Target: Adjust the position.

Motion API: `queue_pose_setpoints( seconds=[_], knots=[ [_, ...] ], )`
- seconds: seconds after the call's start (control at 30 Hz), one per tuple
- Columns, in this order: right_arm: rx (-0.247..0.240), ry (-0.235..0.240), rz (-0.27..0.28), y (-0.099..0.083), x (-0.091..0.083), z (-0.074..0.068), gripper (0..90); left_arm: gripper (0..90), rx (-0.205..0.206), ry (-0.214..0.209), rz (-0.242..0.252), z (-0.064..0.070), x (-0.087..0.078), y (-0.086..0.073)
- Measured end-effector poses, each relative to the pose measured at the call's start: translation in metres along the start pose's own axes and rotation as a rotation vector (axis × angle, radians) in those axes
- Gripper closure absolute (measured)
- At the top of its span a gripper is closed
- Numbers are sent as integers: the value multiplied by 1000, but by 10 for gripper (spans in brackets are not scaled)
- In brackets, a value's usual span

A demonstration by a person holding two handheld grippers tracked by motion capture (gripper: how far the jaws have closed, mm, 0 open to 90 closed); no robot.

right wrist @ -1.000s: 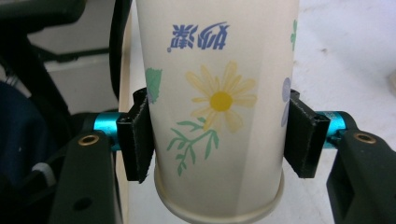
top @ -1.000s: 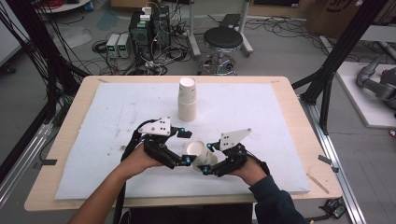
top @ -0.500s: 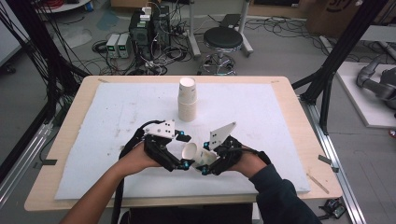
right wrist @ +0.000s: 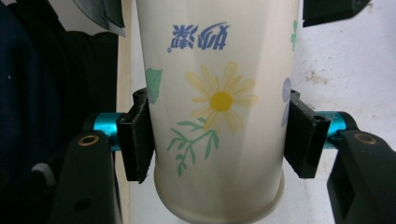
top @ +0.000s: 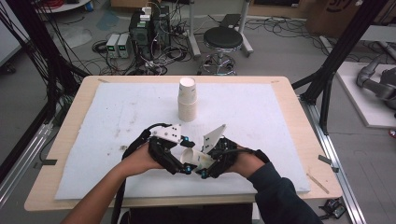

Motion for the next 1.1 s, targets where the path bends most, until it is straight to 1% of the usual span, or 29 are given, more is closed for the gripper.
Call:
queue_pose_setpoints(
  seconds=[0.07, 0.1, 0.17, 0.23, 0.3, 0.37, 0.4, 0.43, 0.5, 0.57, 0.6, 0.63, 0.67, 0.77, 0.8, 0.83, 0.87, 0.9, 0.97, 1.03, 1.1],
  knots=[
    [-4, -2, -11, 0, 1, 0, 363, 259, 2, -7, -3, 0, 1, 0],
    [-8, 2, -17, -1, 2, -1, 363, 276, 4, -20, -11, 0, 3, -1],
    [-9, 6, -28, -1, 2, -1, 363, 307, 9, -26, -22, 0, 4, -2],
    [-1, 11, -43, -1, 3, -2, 363, 345, 19, -40, -29, 1, 5, -2],
    [9, 17, -61, -2, 3, -3, 364, 362, 29, -40, -37, 1, 6, -3],
    [1, 20, -66, -2, 3, -4, 364, 368, 37, -46, -41, 2, 6, -4],
    [-4, 21, -67, -2, 4, -4, 363, 371, 34, -49, -36, 2, 6, -4],
    [-7, 20, -66, -2, 4, -4, 346, 371, 39, -48, -34, 2, 6, -4],
    [3, 10, -51, -2, 2, -3, 286, 372, 26, -42, -11, 0, 4, -4],
    [21, -14, -8, -2, -1, -1, 209, 373, 12, -40, 20, -2, 0, -5],
    [34, -26, 20, -2, -4, 1, 207, 373, 8, -37, 28, -2, -1, -6],
    [39, -25, 35, -3, -6, 1, 197, 373, -1, -40, 44, -3, -3, -7],
    [46, -27, 60, -4, -8, 2, 191, 373, -2, -32, 60, -3, -5, -8],
    [62, -30, 137, -7, -16, 2, 191, 373, -17, -29, 105, -4, -11, -10],
    [68, -35, 156, -8, -18, 3, 191, 373, -24, -25, 122, -5, -12, -11],
    [75, -35, 175, -9, -20, 3, 191, 373, -27, -21, 130, -5, -13, -11],
    [79, -39, 187, -10, -22, 3, 191, 372, -37, -14, 150, -5, -15, -12],
    [83, -52, 215, -11, -24, 3, 191, 372, -40, -12, 164, -5, -16, -13],
    [86, -57, 266, -13, -28, 3, 191, 372, -43, -4, 185, -6, -19, -16],
    [99, -75, 310, -15, -31, 3, 191, 372, -47, 12, 208, -6, -21, -19],
    [122, -100, 367, -19, -34, 5, 191, 371, -55, 27, 231, -7, -23, -22]
  ],
)
Point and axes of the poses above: each handheld gripper's, and its own axes: x roughly forward along the jaws, y roughly out of its top, z roughly to its right, the point moved 5 cm from there along x, roughly forward along the jaws, and after that the axes turned 4 degrees about -z, right-handed, at the moved point
